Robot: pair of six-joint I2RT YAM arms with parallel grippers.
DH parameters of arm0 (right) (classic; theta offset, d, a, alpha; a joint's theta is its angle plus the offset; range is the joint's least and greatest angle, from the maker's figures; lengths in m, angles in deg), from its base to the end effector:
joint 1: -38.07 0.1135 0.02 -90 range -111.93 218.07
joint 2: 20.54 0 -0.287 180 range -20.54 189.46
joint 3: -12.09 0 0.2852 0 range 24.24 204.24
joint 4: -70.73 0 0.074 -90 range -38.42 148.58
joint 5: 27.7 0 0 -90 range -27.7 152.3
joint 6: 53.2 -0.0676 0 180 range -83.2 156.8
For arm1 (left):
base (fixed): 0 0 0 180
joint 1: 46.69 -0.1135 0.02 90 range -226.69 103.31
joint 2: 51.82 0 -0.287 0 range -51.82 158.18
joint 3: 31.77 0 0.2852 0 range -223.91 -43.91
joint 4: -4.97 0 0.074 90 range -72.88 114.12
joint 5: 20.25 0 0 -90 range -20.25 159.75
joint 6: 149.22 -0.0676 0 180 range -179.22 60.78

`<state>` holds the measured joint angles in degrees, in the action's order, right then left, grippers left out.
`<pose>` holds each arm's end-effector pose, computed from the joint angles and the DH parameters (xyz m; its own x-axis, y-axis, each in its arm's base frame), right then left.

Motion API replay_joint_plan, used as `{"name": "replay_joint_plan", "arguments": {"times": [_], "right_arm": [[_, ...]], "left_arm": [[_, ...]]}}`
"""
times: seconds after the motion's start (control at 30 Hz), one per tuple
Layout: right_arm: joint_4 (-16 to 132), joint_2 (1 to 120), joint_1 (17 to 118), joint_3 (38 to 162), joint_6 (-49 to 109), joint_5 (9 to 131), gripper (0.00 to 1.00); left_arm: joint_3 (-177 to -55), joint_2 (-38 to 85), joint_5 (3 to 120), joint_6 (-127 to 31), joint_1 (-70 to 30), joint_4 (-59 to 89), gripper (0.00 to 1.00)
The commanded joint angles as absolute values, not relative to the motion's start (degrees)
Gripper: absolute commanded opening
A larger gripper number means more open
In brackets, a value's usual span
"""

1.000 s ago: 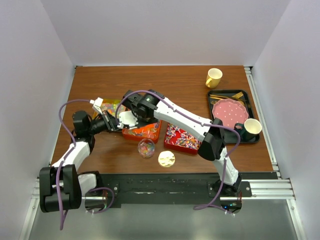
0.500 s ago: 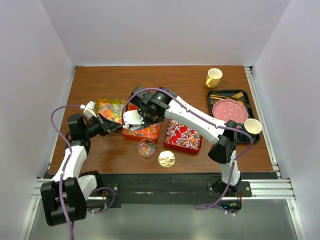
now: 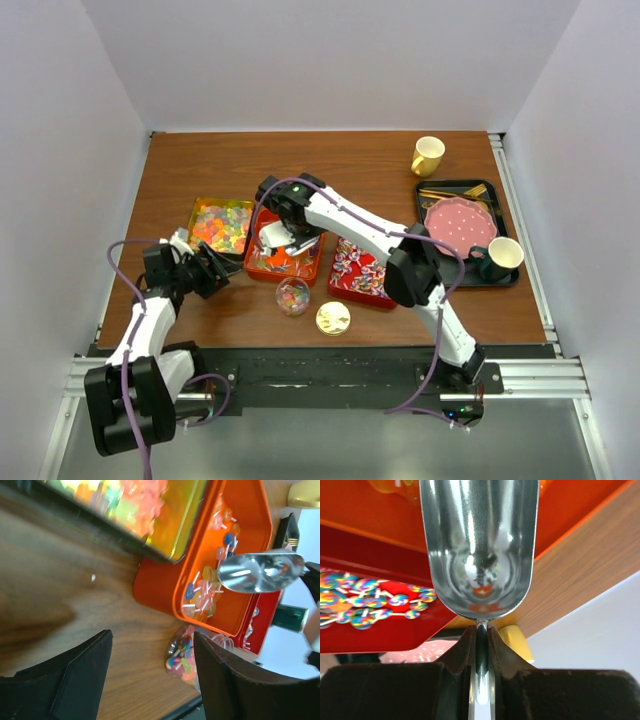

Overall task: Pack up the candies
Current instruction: Adjust the spatula, then scoop the fake candies from the storage box.

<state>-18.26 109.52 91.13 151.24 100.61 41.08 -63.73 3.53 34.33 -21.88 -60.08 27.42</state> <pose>0.3263 0.3932 0.2433 0.3732 -0.8955 0.2424 -0.8429 -0.4364 -0.3146 0.2119 0.0102 0.1438 -0.6786 -0.6696 -0.3017 -0.2611 0.6039 -0.7531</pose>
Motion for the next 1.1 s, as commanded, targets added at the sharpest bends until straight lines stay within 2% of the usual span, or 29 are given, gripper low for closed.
{"name": "replay_joint_plan", "arguments": {"times": [0.0, 0.13, 0.47, 0.7, 0.9, 1.07], "right_arm": [[-23.8, 111.5, 91.6, 156.4, 106.0, 35.8, 0.0], [-23.2, 115.0, 91.8, 159.1, 107.9, 32.5, 0.0], [-20.0, 120.7, 95.3, 160.5, 110.4, 26.4, 0.0], [-21.0, 126.6, 98.2, 164.9, 106.2, 27.4, 0.0], [-19.6, 130.2, 100.5, 168.4, 104.4, 29.0, 0.0], [-15.8, 130.3, 101.1, 169.3, 103.2, 37.1, 0.0]], "left_arm": [[-61.8, 5.5, 30.5, -14.2, -60.3, 23.8, 0.72], [-61.2, 10.8, 27.8, -9.7, -60.3, 20.6, 0.72], [-59.7, 22.6, 28.9, -7.3, -60.3, 18.3, 0.64], [-59.1, 27.3, 30.4, -7.5, -60.4, 14.4, 0.61], [-57.6, 25.5, 31.3, -8.6, -60.3, 14.9, 0.61], [-57.3, 24.1, 32.3, -10.3, -60.3, 16.1, 0.61]]}}
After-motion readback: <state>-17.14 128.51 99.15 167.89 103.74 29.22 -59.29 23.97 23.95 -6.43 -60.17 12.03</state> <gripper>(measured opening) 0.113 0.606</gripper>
